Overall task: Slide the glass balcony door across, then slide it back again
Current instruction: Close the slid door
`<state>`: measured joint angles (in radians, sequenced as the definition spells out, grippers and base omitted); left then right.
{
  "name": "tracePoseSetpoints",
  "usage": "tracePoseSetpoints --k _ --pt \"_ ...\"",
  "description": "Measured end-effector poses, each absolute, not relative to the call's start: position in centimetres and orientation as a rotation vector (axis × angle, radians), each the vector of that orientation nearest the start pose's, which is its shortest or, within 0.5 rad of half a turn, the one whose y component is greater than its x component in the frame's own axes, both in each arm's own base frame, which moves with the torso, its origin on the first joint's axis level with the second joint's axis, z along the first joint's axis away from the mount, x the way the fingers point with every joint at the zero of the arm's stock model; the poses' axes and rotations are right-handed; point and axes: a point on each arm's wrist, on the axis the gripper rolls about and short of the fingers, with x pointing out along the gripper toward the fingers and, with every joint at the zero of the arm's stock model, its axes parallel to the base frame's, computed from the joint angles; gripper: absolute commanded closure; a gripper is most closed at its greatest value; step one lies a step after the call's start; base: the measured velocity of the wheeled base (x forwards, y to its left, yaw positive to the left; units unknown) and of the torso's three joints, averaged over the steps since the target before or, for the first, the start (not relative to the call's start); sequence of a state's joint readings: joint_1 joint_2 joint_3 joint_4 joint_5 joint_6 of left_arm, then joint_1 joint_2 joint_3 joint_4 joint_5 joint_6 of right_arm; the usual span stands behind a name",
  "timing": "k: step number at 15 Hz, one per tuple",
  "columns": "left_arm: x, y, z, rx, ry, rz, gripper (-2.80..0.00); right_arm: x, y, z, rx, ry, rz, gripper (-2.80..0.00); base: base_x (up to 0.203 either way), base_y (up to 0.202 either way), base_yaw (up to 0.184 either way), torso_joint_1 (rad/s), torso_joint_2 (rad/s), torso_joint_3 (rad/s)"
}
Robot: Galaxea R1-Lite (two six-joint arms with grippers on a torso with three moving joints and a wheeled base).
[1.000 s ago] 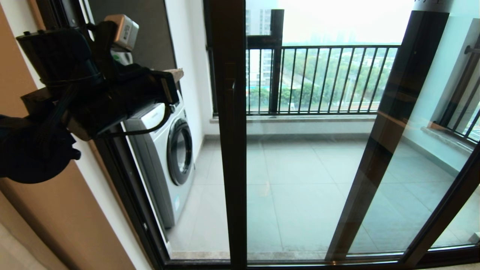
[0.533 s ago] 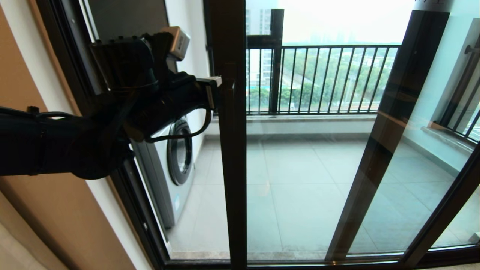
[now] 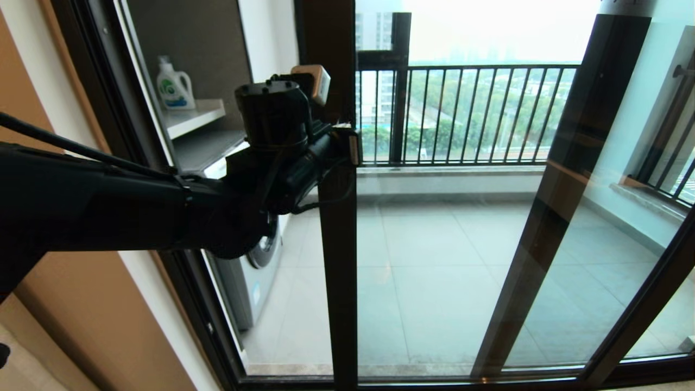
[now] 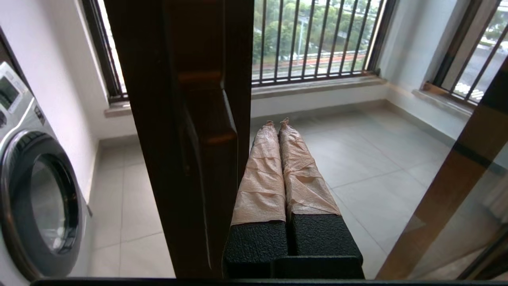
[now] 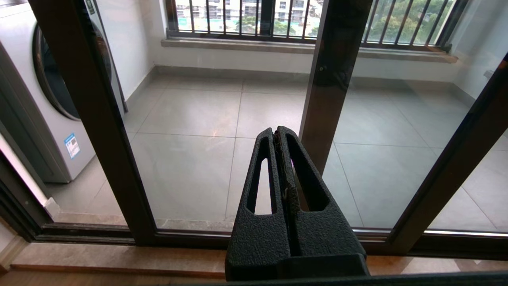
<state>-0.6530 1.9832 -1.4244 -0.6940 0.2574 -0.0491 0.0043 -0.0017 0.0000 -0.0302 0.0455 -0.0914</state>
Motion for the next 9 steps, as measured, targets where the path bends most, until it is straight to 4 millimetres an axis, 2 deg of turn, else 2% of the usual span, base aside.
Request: tracePoseSetpoints --k 3,9 --pt "32.9 -25.5 25.5 -0.125 -0.1 -0.406 0.0 -2.3 0.1 7.9 -0.092 -0.034 0.048 0.0 0.0 0.0 0.0 0.0 0.0 0.0" --pt "34.6 -26.6 24.4 -0.108 -0.072 -0.373 0.0 -2.3 0.1 7.9 -0.092 -0.034 0.049 0.0 0.0 0.0 0.0 0.0 0.0 0.0"
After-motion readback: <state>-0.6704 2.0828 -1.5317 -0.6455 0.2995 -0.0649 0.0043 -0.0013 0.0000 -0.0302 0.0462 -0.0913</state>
